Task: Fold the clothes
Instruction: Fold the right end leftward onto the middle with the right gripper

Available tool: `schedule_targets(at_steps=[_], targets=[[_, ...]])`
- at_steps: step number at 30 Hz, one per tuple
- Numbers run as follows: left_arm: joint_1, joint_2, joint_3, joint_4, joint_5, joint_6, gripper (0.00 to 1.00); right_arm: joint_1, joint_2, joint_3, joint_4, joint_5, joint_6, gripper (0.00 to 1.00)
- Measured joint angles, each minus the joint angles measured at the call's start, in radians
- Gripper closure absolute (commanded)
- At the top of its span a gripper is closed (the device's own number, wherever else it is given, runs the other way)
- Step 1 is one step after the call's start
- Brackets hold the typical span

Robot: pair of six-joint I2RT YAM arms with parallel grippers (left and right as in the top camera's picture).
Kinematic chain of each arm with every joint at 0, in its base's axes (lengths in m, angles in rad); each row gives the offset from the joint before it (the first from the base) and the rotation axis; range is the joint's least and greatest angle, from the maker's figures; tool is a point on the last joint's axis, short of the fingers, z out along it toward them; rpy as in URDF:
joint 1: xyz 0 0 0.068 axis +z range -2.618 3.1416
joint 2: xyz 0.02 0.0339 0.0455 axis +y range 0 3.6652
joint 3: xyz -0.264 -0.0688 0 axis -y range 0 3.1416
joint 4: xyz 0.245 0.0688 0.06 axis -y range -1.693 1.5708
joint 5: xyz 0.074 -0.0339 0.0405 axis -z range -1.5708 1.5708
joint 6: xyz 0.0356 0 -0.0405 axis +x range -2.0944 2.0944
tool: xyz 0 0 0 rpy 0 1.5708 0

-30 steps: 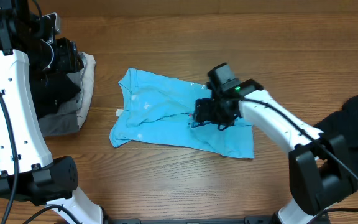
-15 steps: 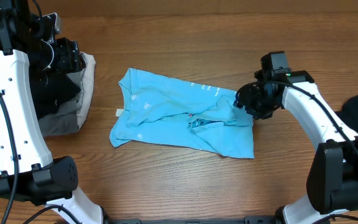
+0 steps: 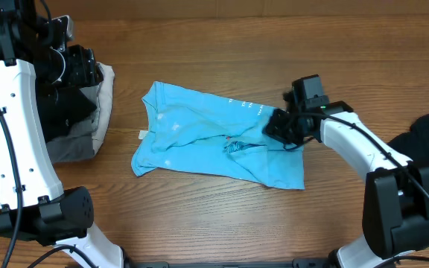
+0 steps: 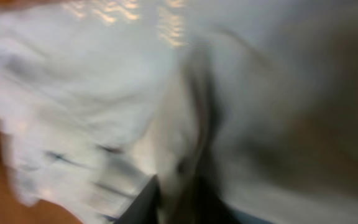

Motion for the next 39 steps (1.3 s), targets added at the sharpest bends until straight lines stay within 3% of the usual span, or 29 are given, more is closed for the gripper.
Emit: schedule_targets(at_steps=[2,3,4,5,10,19,26,31,39], targets=[[0.0,0.0,0.0,0.0,0.003,0.0,0.31,0.024,0.0,-0.002,0.146,-0.061,0.017,0.96],[0.0,0.0,0.0,-0.001,0.003,0.0,0.32,0.037,0.0,0.0,0.234,-0.092,0.03,0.89],[0.0,0.0,0.0,0.0,0.004,0.0,0.31,0.05,0.0,-0.001,0.299,-0.117,0.045,0.62],[0.0,0.0,0.0,-0.001,0.005,0.0,0.31,0.063,0.0,-0.001,0.359,-0.133,0.06,0.52],[0.0,0.0,0.0,0.0,0.006,0.0,0.31,0.099,-0.002,0.0,0.399,-0.192,0.077,0.41],[0.0,0.0,0.0,-0.001,0.007,0.0,0.3,-0.042,-0.002,-0.001,0.034,-0.207,-0.011,0.47],[0.0,0.0,0.0,-0.001,0.007,0.0,0.31,-0.101,-0.002,-0.001,-0.213,-0.149,-0.136,0.73],[0.0,0.0,0.0,-0.001,0.007,0.0,0.28,-0.035,-0.002,-0.035,-0.2,-0.137,-0.17,0.76],[0.0,0.0,0.0,-0.001,0.007,0.0,0.2,0.241,-0.002,-0.096,-0.093,-0.235,-0.209,0.78]])
